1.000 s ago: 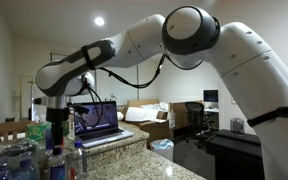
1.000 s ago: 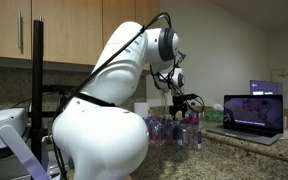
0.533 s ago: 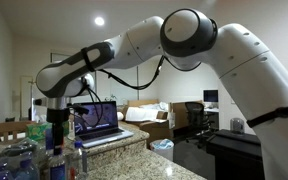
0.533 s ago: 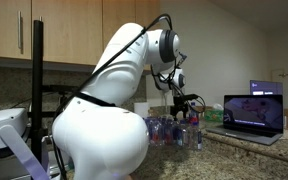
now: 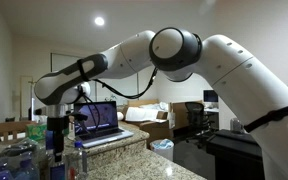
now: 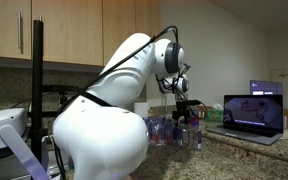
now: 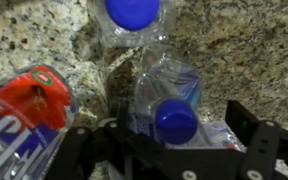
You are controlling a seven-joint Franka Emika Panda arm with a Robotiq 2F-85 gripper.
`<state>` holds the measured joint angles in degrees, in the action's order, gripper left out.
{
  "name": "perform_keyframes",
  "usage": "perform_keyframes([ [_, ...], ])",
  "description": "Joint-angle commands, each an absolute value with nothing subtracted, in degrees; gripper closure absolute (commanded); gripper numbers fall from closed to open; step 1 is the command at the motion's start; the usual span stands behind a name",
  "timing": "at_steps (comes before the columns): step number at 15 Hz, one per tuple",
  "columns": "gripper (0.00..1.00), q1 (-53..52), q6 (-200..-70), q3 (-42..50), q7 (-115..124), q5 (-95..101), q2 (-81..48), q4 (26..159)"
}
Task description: Move one water bottle on the left to the right.
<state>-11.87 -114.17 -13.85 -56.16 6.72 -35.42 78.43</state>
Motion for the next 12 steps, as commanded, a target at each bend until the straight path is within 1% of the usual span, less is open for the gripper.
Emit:
perform_keyframes([
  [1,0.33,-11.77,-112.03,-14.82,-59.88,5.89,-37.45,74.82],
  [8,0.80,-12.20,-110.29,-14.81,-59.50,5.77,-37.17,73.53],
  [10,0.89,-12.25,-109.70,-14.78,-59.34,5.78,-37.23,73.04],
  [12,0.94,-12.01,-109.60,-14.94,-59.61,5.40,-37.28,73.05],
])
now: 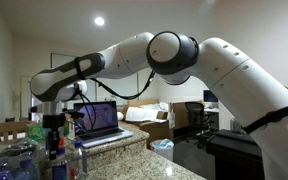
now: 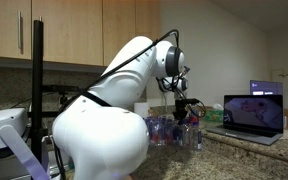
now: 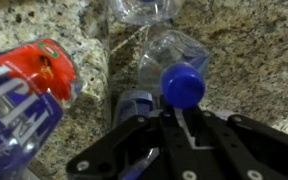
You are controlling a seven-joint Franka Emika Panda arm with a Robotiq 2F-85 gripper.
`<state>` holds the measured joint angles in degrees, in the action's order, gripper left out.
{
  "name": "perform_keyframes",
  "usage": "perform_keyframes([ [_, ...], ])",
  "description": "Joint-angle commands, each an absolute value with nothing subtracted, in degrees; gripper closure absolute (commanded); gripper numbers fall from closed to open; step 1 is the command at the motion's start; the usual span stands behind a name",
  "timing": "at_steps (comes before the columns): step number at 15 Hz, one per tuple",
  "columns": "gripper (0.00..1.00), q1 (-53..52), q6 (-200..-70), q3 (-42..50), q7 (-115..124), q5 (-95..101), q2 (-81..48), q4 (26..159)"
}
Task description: Move one water bottle on the left to the right.
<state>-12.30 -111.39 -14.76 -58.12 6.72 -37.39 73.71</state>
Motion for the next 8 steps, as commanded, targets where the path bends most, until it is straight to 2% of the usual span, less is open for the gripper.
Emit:
perform_keyframes([
  [1,0.95,-11.97,-109.19,-15.00,-59.65,5.22,-37.46,72.80],
  [2,0.69,-11.98,-108.81,-14.98,-59.63,5.17,-37.55,72.69],
  [4,0.68,-11.75,-107.83,-15.11,-59.95,4.66,-37.73,72.46],
  [8,0.43,-11.27,-104.46,-15.23,-59.92,3.02,-37.65,71.78],
])
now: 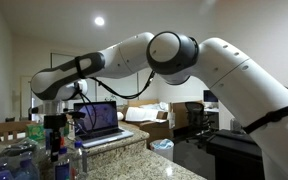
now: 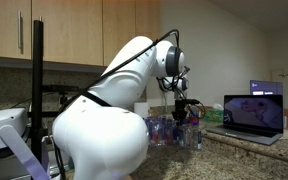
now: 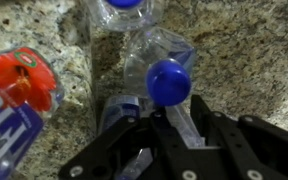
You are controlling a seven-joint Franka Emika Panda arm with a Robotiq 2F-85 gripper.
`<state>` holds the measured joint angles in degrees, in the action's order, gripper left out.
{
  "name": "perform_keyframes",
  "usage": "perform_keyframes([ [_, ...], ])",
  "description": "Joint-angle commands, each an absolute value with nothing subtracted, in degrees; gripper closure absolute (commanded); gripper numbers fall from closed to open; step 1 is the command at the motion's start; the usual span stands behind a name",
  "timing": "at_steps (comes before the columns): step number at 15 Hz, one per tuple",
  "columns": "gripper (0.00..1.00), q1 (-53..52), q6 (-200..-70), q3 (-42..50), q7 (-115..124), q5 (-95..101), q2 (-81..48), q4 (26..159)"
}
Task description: Move one water bottle on the left to the right.
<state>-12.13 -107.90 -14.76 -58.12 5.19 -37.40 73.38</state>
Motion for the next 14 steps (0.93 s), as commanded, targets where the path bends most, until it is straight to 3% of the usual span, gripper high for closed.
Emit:
perform_keyframes([
  [1,0.37,-11.18,-103.75,-15.26,-60.10,2.65,-37.64,71.56],
  [6,0.04,-11.29,-104.15,-14.86,-59.78,3.02,-36.72,71.43],
  [14,0.00,-9.31,-104.60,-15.41,-59.88,2.47,-36.65,71.76],
])
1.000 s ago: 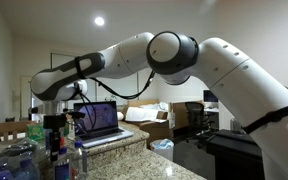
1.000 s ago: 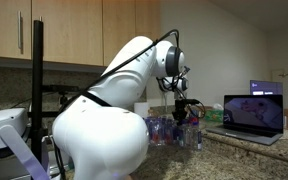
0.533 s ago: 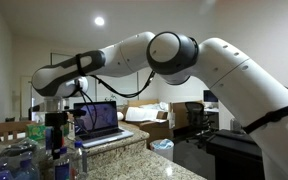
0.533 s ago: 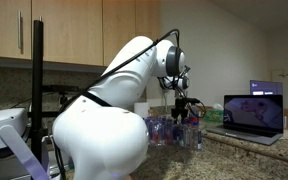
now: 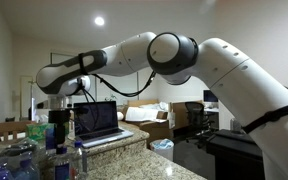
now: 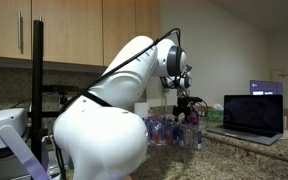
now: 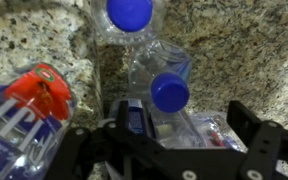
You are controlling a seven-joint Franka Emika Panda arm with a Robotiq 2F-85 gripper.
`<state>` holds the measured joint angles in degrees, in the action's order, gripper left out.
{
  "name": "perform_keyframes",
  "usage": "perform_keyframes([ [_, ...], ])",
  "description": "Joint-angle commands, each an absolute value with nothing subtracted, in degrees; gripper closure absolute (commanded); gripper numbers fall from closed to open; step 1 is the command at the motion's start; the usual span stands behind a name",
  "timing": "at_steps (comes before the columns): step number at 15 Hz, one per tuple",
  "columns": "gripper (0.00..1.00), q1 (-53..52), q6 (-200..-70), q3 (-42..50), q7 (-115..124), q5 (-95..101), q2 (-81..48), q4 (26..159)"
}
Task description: Move one water bottle on the left to the right.
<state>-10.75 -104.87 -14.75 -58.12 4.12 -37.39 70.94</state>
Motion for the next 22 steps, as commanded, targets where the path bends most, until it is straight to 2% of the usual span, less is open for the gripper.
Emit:
perform_keyframes([
  [1,0.00,-9.66,-104.38,-14.88,-60.08,2.12,-36.89,71.36],
  [3,0.00,-9.58,-104.46,-14.91,-60.30,2.11,-37.01,71.40],
  [4,0.25,-9.62,-104.40,-14.89,-60.32,2.16,-37.03,71.39],
  [6,0.33,-9.77,-104.26,-14.90,-60.41,2.29,-37.13,71.32],
  [14,0.87,-9.77,-104.39,-14.88,-60.27,2.32,-36.86,71.92],
  [22,0.86,-9.15,-104.86,-16.99,-61.30,2.58,-33.33,77.49],
])
